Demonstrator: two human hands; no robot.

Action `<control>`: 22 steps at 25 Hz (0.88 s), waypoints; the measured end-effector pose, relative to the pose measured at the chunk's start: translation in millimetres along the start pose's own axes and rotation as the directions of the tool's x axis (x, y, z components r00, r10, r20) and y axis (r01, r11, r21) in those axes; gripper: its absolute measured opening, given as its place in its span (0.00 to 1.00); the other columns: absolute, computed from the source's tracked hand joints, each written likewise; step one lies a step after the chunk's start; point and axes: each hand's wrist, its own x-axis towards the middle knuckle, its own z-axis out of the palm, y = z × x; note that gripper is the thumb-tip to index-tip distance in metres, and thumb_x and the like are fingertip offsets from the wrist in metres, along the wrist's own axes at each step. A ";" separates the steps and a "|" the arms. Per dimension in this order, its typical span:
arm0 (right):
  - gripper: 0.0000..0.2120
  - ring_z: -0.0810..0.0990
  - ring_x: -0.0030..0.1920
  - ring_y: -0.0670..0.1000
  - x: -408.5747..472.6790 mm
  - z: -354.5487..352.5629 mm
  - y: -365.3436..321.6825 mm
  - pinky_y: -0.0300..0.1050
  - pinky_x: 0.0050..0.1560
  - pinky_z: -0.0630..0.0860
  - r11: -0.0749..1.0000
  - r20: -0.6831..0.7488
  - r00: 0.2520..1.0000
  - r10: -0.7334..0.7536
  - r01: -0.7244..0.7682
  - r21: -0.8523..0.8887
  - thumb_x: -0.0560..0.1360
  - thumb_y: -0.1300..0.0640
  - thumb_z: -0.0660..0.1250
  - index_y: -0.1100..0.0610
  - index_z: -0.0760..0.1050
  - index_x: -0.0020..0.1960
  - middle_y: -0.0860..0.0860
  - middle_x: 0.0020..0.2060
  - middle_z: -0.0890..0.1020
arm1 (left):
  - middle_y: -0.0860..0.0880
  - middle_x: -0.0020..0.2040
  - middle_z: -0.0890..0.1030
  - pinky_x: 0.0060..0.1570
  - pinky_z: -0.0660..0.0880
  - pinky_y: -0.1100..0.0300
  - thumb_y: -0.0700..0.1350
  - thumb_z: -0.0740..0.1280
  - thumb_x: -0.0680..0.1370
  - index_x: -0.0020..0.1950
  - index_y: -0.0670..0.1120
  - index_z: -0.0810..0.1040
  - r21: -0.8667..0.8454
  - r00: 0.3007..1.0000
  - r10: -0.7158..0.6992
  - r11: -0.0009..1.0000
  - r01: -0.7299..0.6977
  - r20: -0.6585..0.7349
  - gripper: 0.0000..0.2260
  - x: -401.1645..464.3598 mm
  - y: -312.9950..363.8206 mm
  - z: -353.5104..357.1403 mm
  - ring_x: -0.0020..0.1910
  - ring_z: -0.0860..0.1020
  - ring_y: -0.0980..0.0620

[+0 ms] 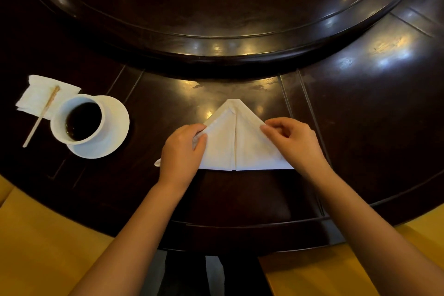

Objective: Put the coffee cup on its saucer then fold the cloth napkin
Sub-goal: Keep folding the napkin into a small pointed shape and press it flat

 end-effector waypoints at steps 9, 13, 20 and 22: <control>0.08 0.78 0.46 0.54 5.7 14.5 7.8 0.52 0.48 0.74 0.901 -0.209 0.919 -0.336 0.248 -0.357 0.73 0.61 0.67 0.60 0.79 0.52 0.54 0.44 0.82 | 0.45 0.46 0.78 0.42 0.67 0.65 0.39 0.63 0.78 0.54 0.40 0.78 0.078 0.992 0.042 0.996 -0.033 -0.118 0.08 -0.4 -1.7 20.6 0.45 0.75 0.51; 0.05 0.76 0.43 0.56 20.0 22.6 15.7 0.50 0.38 0.75 0.843 -0.179 0.899 -0.399 0.283 -0.457 0.75 0.61 0.65 0.60 0.77 0.49 0.56 0.41 0.80 | 0.43 0.45 0.77 0.42 0.69 0.59 0.41 0.60 0.78 0.52 0.40 0.76 0.132 0.977 0.069 0.990 -0.043 -0.200 0.08 -2.2 -4.6 32.0 0.44 0.74 0.48; 0.04 0.75 0.38 0.54 35.6 29.8 21.8 0.46 0.29 0.73 0.795 -0.218 0.851 -0.477 0.312 -0.520 0.74 0.59 0.67 0.59 0.77 0.45 0.54 0.36 0.79 | 0.43 0.49 0.77 0.45 0.68 0.53 0.39 0.61 0.77 0.57 0.41 0.75 0.285 0.968 0.066 0.958 0.006 -0.243 0.10 -2.5 -4.7 34.9 0.48 0.75 0.44; 0.04 0.75 0.38 0.54 34.4 32.9 24.7 0.46 0.28 0.73 0.787 -0.213 0.845 -0.491 0.326 -0.523 0.73 0.59 0.67 0.59 0.77 0.46 0.54 0.37 0.79 | 0.43 0.60 0.75 0.57 0.65 0.48 0.43 0.57 0.77 0.66 0.43 0.69 0.383 0.975 0.115 0.923 -0.035 -0.189 0.17 -2.1 0.8 32.8 0.61 0.71 0.45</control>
